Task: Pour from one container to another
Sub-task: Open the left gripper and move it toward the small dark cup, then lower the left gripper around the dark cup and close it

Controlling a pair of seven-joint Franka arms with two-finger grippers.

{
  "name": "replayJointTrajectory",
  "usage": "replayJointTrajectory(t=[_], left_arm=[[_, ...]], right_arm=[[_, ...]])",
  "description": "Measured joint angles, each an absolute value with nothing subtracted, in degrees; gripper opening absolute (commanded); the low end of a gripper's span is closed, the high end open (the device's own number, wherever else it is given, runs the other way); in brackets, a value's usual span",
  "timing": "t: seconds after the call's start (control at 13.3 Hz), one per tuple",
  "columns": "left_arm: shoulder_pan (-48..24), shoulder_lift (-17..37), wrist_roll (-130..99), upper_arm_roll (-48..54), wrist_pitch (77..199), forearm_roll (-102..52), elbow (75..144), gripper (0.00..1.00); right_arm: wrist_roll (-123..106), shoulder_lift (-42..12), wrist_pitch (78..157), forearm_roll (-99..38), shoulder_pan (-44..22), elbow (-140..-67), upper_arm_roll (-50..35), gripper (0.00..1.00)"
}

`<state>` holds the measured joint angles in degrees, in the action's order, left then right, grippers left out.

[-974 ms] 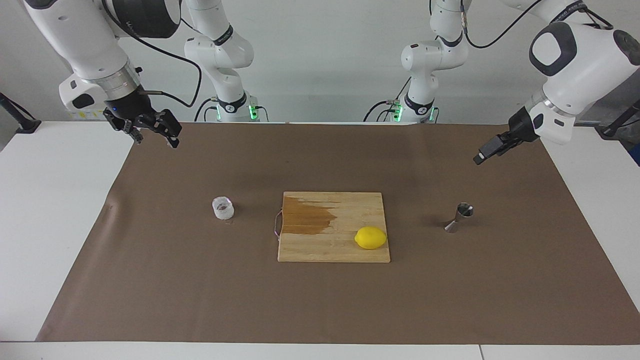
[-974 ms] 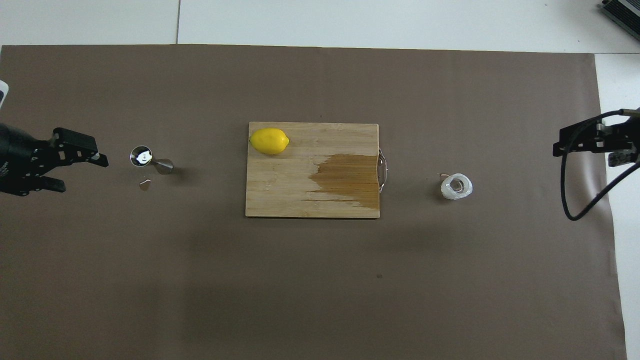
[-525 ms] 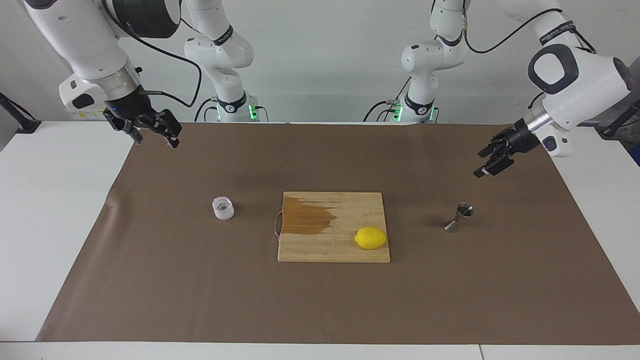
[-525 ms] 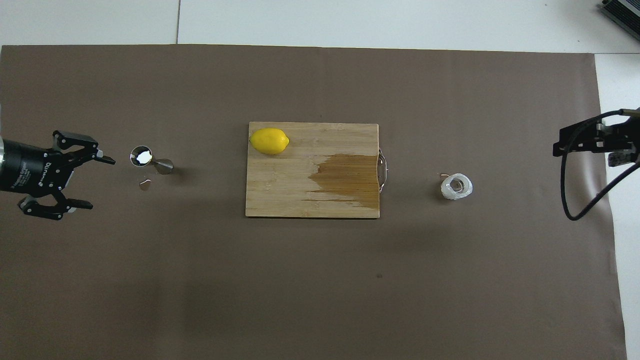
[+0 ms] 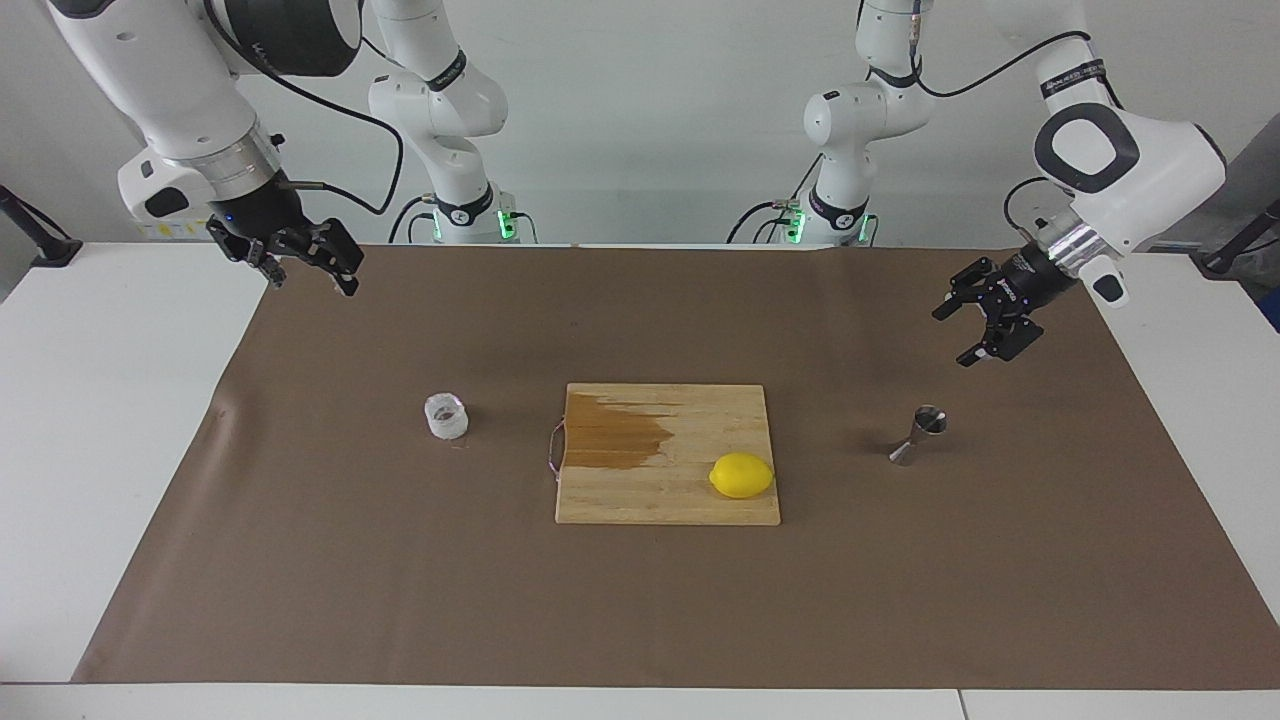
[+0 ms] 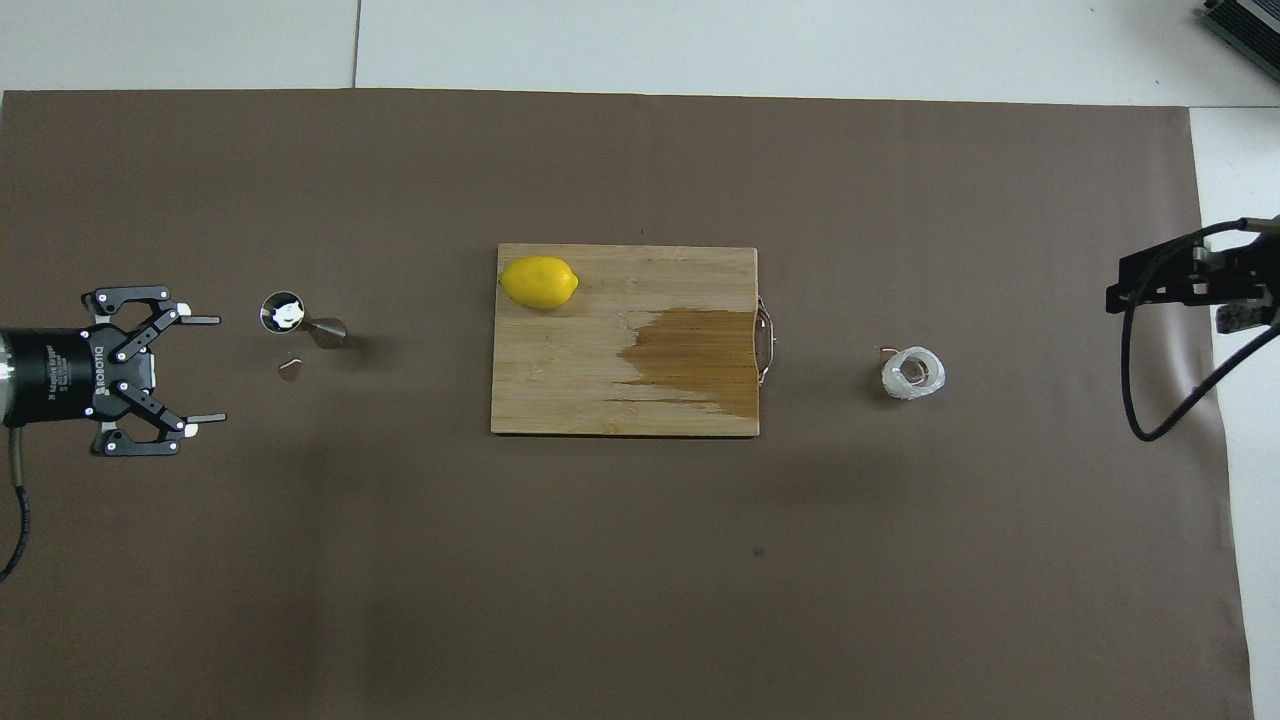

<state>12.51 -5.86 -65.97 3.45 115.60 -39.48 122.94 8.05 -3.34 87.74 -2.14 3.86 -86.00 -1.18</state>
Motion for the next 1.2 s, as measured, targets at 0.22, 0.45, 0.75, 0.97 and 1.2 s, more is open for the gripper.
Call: replayJointTrajectory(t=[0.22,0.45,0.75,0.97,1.2], left_arm=[[12.47,-3.54,-73.30,3.67,122.27,-42.88,123.74,1.00],[12.43,-1.38,-74.87,3.88,127.52,-50.95,125.52,1.00],[12.37,1.30,-74.94,3.91,129.13,-58.53,126.58,1.00],[11.49,2.75,-74.94,4.30,131.05,-60.80,126.95,1.00],[11.08,3.90,-73.17,4.38,133.12,-63.10,127.57,1.00]], right_arm=[[8.05,-3.34,87.74,-2.14,3.86,-86.00,-1.18,1.00],[8.05,-3.34,87.74,-2.14,3.86,-86.00,-1.18,1.00],[8.05,-3.34,87.74,-2.14,3.86,-86.00,-1.18,1.00],[8.05,-3.34,87.74,-2.14,3.86,-86.00,-1.18,1.00],[8.05,-3.34,87.74,-2.14,3.86,-86.00,-1.18,1.00]])
